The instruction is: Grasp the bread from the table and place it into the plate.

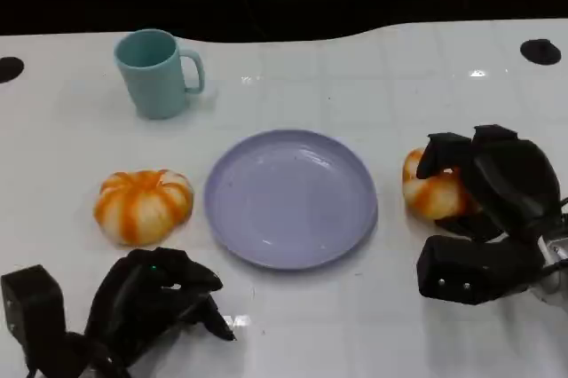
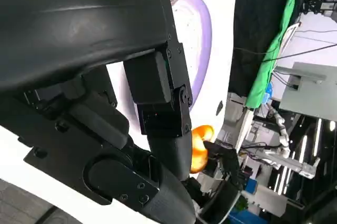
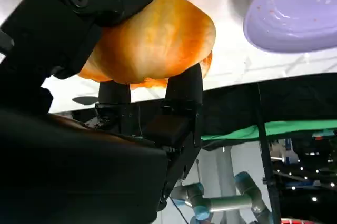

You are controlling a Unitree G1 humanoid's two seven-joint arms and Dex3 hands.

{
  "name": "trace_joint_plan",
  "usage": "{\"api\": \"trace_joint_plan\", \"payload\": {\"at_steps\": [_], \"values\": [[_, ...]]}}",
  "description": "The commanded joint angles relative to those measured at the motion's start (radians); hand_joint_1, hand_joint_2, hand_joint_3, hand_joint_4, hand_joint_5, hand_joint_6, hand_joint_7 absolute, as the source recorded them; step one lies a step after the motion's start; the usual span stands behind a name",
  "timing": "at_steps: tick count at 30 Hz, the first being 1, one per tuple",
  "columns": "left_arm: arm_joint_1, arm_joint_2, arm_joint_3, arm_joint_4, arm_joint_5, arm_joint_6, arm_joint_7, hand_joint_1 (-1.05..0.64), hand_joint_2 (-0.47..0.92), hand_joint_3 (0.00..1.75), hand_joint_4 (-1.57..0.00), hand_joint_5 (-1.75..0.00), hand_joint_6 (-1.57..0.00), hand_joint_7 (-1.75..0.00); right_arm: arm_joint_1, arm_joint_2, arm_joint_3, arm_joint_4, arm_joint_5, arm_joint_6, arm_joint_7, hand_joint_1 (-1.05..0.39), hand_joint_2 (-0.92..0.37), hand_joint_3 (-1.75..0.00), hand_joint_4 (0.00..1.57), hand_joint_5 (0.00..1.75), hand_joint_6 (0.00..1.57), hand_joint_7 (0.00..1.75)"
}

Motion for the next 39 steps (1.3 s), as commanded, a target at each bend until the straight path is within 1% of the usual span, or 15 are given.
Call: {"api": "trace_joint_plan", "payload": {"at_steps": [1,5,9,11,12,17,19,22,23,26,28,30,33,36,39], "values": [[0.015,0.015,0.000,-0.015,0.001,0.001,-0.001,-1.05,0.72,0.00,-1.57,-0.60,-1.57,-0.21,-0.007,0.005,-0.031,-0.040,0.039,-0.032,-0.019,-0.05,-0.34,-1.19,1.00,1.75,0.83,1.59],[0.010,0.017,0.005,-0.010,-0.008,0.007,-0.009,-1.05,0.72,0.00,-1.57,-0.60,-1.57,-0.22,-0.003,0.017,-0.055,-0.078,0.066,-0.053,0.003,-0.04,-0.33,-1.21,0.99,1.75,0.80,1.63],[0.007,0.018,0.005,-0.008,-0.007,0.015,-0.007,-1.05,0.71,0.00,-1.57,-0.60,-1.57,-0.21,0.004,0.022,-0.062,-0.126,0.078,-0.069,0.018,-0.04,-0.33,-1.23,1.00,1.75,0.81,1.61],[0.006,0.019,0.006,-0.008,-0.006,0.023,-0.003,-1.05,0.70,0.00,-1.57,-0.60,-1.57,-0.21,0.009,0.027,-0.066,-0.153,0.086,-0.089,0.022,-0.02,-0.30,-1.28,1.01,1.75,0.85,1.55],[0.007,0.020,0.004,-0.010,-0.002,0.022,0.001,-1.05,0.70,0.00,-1.57,-0.60,-1.57,-0.22,0.011,0.028,-0.067,-0.170,0.089,-0.096,0.031,-0.01,-0.29,-1.30,1.02,1.75,0.86,1.55],[0.011,0.021,0.001,-0.013,0.006,0.012,0.004,-1.05,0.71,0.01,-1.57,-0.61,-1.57,-0.23,0.025,0.037,-0.073,-0.250,0.106,-0.136,0.092,-0.02,-0.26,-1.40,1.02,1.75,0.82,1.65],[0.016,0.019,0.000,-0.020,0.007,0.014,0.008,-1.05,0.71,0.00,-1.57,-0.61,-1.57,-0.23,0.026,0.041,-0.070,-0.276,0.103,-0.142,0.114,-0.03,-0.23,-1.44,1.02,1.75,0.83,1.62],[0.021,0.016,0.001,-0.025,-0.003,0.017,-0.003,-1.05,0.70,0.00,-1.57,-0.60,-1.57,-0.23,0.023,0.053,-0.059,-0.303,0.087,-0.131,0.137,-0.07,-0.22,-1.44,1.01,1.75,0.86,1.52],[0.023,0.015,0.001,-0.028,-0.003,0.016,-0.005,-1.05,0.70,0.00,-1.57,-0.60,-1.57,-0.23,0.021,0.060,-0.056,-0.305,0.083,-0.132,0.139,-0.08,-0.23,-1.43,1.00,1.75,0.86,1.52],[0.033,0.013,-0.005,-0.037,0.003,0.010,-0.001,-1.05,0.71,0.00,-1.57,-0.60,-1.57,-0.22,0.009,0.084,-0.044,-0.292,0.071,-0.144,0.140,-0.10,-0.25,-1.39,1.00,1.75,0.82,1.63],[0.040,0.012,-0.010,-0.043,0.008,0.008,0.006,-1.05,0.71,0.01,-1.57,-0.59,-1.57,-0.21,-0.006,0.098,-0.030,-0.263,0.054,-0.155,0.120,-0.12,-0.25,-1.40,1.01,1.75,0.78,1.70],[0.046,0.010,-0.012,-0.051,0.005,0.012,0.007,-1.05,0.71,0.00,-1.57,-0.60,-1.57,-0.22,-0.021,0.115,-0.018,-0.235,0.034,-0.149,0.106,-0.13,-0.26,-1.38,1.01,1.75,0.75,1.74],[0.052,0.010,-0.014,-0.060,-0.003,0.016,-0.002,-1.05,0.71,0.00,-1.57,-0.60,-1.57,-0.21,-0.044,0.140,-0.004,-0.201,0.017,-0.123,0.121,-0.13,-0.26,-1.36,1.00,1.75,0.74,1.74],[0.056,0.012,-0.017,-0.067,-0.001,0.019,0.002,-1.05,0.71,0.00,-1.57,-0.60,-1.57,-0.21,-0.070,0.162,0.013,-0.157,0.006,-0.119,0.117,-0.12,-0.26,-1.33,0.99,1.75,0.74,1.75],[0.058,0.012,-0.020,-0.073,0.002,0.024,0.008,-1.05,0.71,0.00,-1.57,-0.60,-1.57,-0.21,-0.093,0.181,0.022,-0.112,-0.001,-0.112,0.112,-0.14,-0.29,-1.28,0.97,1.75,0.73,1.75]]}}
